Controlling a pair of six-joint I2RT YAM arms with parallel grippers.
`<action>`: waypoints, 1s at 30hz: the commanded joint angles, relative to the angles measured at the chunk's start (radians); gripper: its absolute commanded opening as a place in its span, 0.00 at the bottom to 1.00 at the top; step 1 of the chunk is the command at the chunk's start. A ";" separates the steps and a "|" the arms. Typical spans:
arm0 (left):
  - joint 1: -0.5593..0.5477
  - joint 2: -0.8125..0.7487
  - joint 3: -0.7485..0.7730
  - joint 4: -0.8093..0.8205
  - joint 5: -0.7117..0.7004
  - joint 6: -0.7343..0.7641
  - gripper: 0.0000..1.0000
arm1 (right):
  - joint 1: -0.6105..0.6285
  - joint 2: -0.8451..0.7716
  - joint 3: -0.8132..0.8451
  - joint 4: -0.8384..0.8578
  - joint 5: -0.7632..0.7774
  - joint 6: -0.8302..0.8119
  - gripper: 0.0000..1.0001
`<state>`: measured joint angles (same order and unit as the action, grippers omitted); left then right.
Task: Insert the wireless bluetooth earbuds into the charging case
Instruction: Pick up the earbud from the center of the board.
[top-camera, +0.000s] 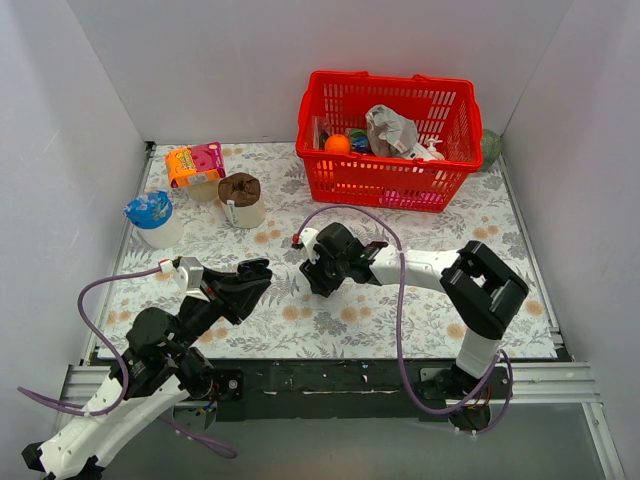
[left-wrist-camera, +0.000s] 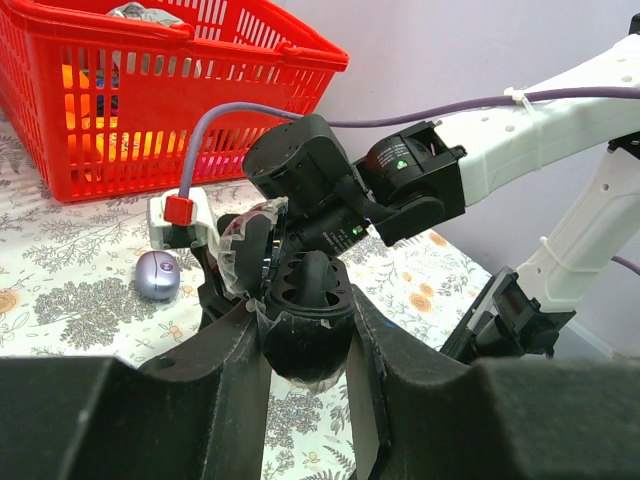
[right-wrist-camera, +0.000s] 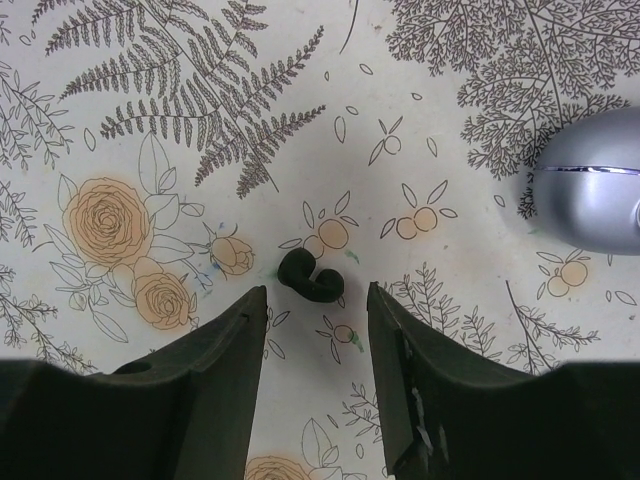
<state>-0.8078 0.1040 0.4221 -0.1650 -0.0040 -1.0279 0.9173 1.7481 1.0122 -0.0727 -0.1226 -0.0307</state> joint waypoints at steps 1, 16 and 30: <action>-0.001 0.008 0.029 0.002 0.002 0.009 0.00 | -0.001 0.016 0.049 0.019 0.000 -0.014 0.52; -0.001 0.002 0.021 -0.002 0.001 0.008 0.00 | -0.001 0.033 0.037 0.048 -0.022 -0.006 0.14; -0.001 -0.006 0.020 -0.007 0.001 0.003 0.00 | -0.001 -0.080 -0.017 0.038 -0.017 0.063 0.01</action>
<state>-0.8078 0.1036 0.4221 -0.1654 -0.0040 -1.0286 0.9173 1.7699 1.0191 -0.0490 -0.1371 -0.0162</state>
